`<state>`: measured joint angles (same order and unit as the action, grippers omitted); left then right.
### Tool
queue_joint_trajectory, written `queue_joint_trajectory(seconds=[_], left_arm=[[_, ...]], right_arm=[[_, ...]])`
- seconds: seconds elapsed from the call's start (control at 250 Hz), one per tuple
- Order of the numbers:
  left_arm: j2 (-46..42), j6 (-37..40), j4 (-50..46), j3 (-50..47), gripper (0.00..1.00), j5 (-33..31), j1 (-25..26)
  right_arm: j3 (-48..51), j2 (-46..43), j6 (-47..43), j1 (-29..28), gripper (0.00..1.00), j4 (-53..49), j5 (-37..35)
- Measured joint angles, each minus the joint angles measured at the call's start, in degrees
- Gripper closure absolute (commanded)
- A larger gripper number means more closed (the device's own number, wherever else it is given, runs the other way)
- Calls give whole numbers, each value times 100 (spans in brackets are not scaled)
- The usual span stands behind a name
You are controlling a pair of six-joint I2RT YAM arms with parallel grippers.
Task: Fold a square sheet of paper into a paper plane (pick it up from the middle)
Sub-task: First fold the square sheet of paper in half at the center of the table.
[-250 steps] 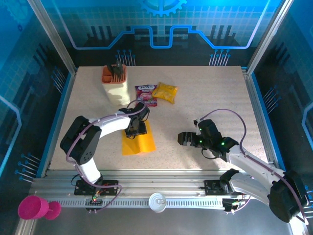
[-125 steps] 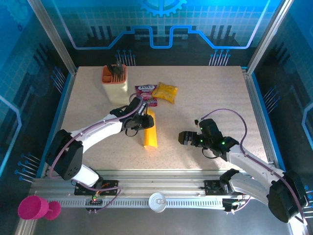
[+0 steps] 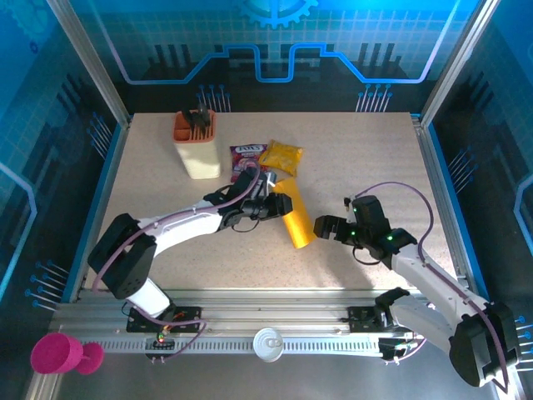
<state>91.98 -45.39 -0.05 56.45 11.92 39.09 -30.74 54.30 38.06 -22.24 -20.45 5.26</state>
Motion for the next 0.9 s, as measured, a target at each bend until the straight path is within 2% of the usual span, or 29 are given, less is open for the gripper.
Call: queue_joint_trajectory(seconds=[0.292, 0.643, 0.727, 0.899], left_arm=[[555, 199, 306, -411, 61, 175, -17], [855, 903, 376, -518, 60, 372, -299], [874, 1097, 369, -518, 57, 407, -378], [892, 1460, 238, -511, 43, 426, -483]], right_arm=[[0, 13, -15, 20, 1, -31, 144], [-37, 680, -13, -155, 1, 289, 343], [-149, 968, -9, -339, 1, 437, 363], [-315, 1421, 76, -520, 0, 809, 409]])
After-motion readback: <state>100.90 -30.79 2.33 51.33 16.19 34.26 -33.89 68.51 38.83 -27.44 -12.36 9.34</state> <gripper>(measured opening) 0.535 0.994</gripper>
